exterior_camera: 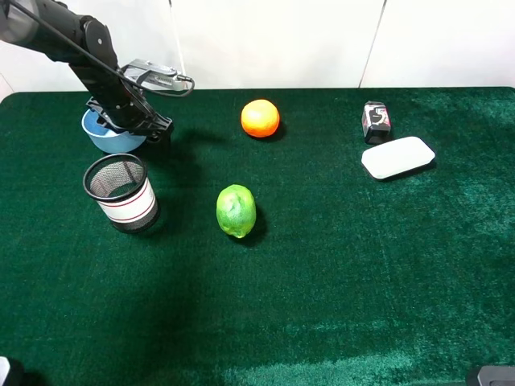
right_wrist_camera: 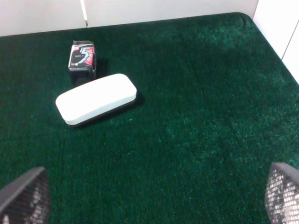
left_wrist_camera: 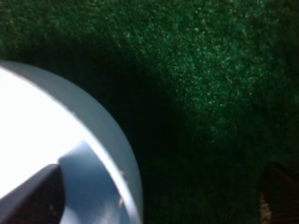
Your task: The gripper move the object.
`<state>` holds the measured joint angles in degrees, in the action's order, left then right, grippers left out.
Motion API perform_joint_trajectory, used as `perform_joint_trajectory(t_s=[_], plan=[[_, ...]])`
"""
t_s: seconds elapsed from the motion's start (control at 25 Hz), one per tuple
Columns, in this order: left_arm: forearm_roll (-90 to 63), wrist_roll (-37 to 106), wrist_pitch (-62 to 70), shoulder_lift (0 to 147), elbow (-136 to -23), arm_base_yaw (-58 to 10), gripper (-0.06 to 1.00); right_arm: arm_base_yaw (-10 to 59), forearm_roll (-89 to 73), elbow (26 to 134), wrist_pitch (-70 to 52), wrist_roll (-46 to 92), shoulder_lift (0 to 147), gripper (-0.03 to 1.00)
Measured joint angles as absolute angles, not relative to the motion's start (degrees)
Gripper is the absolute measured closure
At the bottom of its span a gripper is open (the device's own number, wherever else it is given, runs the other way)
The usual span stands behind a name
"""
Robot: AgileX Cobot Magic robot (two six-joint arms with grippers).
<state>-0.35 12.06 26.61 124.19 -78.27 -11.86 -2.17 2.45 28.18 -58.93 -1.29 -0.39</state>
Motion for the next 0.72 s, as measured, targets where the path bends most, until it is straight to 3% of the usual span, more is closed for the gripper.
perform_joint_trajectory(t_s=[0.2, 0.48, 0.56, 0.72], plan=[[-0.3, 12.1, 26.4, 124.2, -78.3, -11.9, 0.38, -2.2, 2.4, 28.2, -58.9, -1.3, -0.4, 0.28], [-0.3, 12.1, 26.4, 124.2, -78.3, -11.9, 0.84, -2.2, 2.4, 28.2, -58.9, -1.3, -0.4, 0.28], [0.0, 12.1, 26.4, 124.2, -78.3, -11.9, 0.89, -2.2, 2.4, 28.2, -58.9, -1.3, -0.4, 0.28], [0.0, 12.1, 26.4, 124.2, -78.3, -11.9, 0.89, -2.2, 2.4, 28.2, -58.9, -1.3, -0.4, 0.28]])
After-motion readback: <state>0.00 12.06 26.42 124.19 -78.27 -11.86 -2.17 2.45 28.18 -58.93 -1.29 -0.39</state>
